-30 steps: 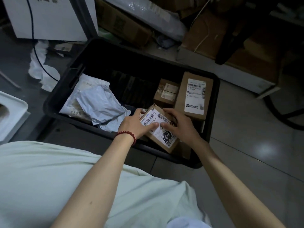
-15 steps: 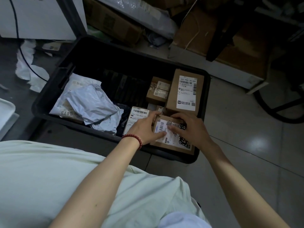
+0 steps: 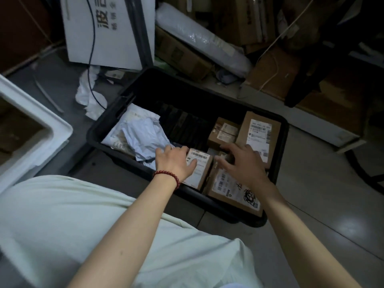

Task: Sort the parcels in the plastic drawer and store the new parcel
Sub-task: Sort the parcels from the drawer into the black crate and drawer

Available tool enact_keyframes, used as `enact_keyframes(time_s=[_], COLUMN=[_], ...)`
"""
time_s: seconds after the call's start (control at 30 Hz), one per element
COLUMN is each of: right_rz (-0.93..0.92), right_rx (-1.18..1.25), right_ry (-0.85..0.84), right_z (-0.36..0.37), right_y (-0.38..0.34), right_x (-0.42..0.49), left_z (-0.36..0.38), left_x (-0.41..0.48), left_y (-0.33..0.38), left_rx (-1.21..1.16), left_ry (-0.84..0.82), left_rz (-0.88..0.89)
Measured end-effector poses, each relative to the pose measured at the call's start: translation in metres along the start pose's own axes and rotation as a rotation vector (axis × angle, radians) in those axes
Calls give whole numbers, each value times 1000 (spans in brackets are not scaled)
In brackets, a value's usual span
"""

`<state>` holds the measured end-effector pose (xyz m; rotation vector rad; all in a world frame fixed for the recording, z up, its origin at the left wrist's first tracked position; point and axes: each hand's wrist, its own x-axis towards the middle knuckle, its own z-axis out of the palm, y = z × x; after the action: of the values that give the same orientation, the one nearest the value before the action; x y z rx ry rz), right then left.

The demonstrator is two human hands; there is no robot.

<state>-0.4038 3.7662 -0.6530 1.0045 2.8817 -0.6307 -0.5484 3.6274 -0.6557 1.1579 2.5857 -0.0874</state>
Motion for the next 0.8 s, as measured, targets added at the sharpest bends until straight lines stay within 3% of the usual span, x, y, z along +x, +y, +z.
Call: enact_keyframes(time_s=[0.37, 0.57, 0.8], right_rz=[-353, -615, -899], right_rx=[-92, -37, 52], right_ry=[16, 8, -80], right_z=[-13, -7, 7], right_y=[-159, -277, -390], right_x=[63, 41, -11], left_z=[-78, -103, -100], left_x=[-61, -141, -235], left_y=[-129, -202, -262], left_rx=[-120, -233, -187], left_ry=[310, 495, 492], left_rz=[-438, -777, -990])
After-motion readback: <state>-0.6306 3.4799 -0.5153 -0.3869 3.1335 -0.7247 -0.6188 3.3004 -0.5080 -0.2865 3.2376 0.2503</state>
